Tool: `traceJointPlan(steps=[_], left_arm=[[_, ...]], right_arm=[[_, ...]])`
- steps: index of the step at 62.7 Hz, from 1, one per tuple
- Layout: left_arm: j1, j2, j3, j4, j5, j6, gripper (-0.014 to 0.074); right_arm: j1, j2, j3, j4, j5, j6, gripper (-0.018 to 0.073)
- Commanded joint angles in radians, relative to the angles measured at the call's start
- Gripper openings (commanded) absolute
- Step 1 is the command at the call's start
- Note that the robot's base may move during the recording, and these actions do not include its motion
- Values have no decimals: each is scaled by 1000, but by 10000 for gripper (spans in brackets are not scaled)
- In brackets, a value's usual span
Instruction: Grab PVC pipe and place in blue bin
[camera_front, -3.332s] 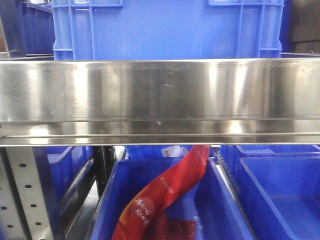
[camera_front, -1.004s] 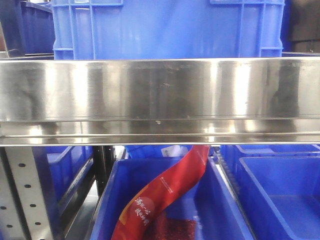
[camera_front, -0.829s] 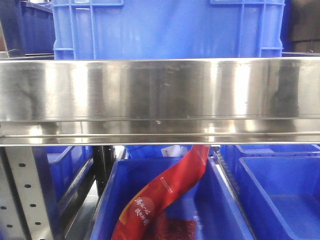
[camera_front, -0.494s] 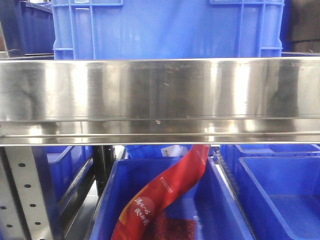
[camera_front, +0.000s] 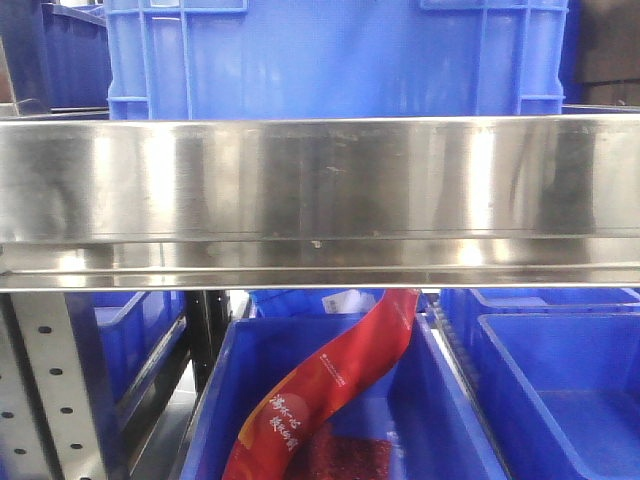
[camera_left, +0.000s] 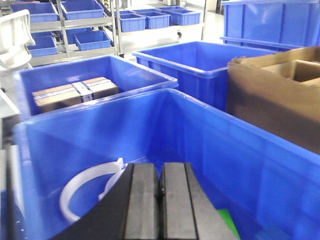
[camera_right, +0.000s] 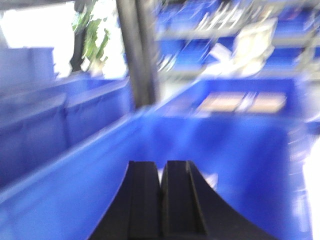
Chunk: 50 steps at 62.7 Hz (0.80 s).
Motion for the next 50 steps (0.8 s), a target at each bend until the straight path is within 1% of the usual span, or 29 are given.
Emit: traceJointPlan(steps=[1,6,13,23,38,43,50], left_arm=[[13,-53,61,-9,-47,-6,-111],[13,-114,166,-21,-121,-8,-111],[26,-193,302,-74,-168,-8,-111],[96,-339,523,-163,-248,-8,-111],[224,-583,780,-168,-253,-8,-111],[264,-660,854,-168,-251,-8,-111],[325,-775,952,-168,-243,-8,-111]], right_arm=[[-34,-36,39,-9,-11,-2,-168],[-62,-87,118,-27,-78,-2,-168],[-100,-153,231,-32,-152,-2,-168],[-152,-274,394,-32,-156,-2,-168],[-220,-432,559,-36,-125,-4,-168],[-224,-471,607,-62,-91,-4,-168],[-224,-533,681,-84,-76,-4,-168]])
